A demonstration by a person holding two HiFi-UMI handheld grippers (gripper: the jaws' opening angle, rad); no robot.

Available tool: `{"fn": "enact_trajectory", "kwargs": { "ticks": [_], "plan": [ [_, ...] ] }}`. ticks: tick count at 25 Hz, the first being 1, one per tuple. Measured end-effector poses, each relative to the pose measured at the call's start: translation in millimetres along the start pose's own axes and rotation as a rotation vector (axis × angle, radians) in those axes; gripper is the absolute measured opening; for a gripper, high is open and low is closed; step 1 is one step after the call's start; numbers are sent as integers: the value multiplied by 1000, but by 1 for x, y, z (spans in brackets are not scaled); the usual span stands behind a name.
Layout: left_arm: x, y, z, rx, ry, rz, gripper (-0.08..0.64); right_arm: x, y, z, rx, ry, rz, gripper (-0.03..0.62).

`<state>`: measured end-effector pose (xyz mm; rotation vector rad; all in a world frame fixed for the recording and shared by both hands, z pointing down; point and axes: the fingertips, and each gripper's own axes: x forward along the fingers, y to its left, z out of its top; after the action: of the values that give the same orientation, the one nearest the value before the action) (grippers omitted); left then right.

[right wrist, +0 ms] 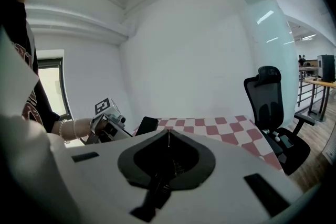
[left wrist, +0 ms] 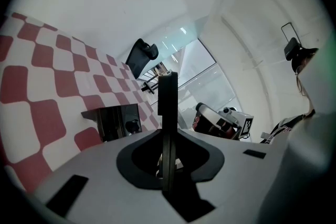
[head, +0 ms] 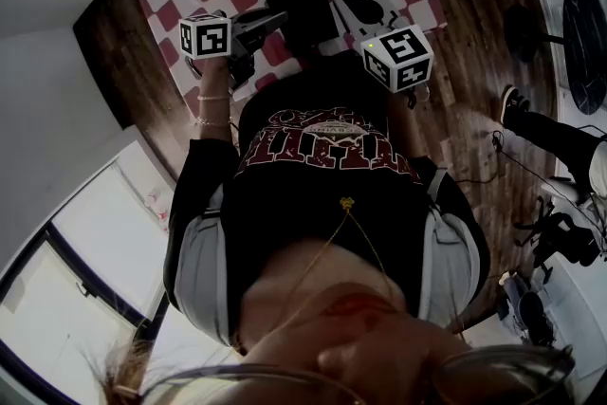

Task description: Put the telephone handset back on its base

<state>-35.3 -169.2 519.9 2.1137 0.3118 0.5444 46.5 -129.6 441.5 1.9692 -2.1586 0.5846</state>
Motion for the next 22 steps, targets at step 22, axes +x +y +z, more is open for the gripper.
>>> {"fn": "enact_trajectory", "kwargs": {
  "ticks": [22],
  "plan": [
    [14, 36, -4, -57, 20, 32, 81, 0, -14, -5, 20, 6, -36, 20]
  ]
}}
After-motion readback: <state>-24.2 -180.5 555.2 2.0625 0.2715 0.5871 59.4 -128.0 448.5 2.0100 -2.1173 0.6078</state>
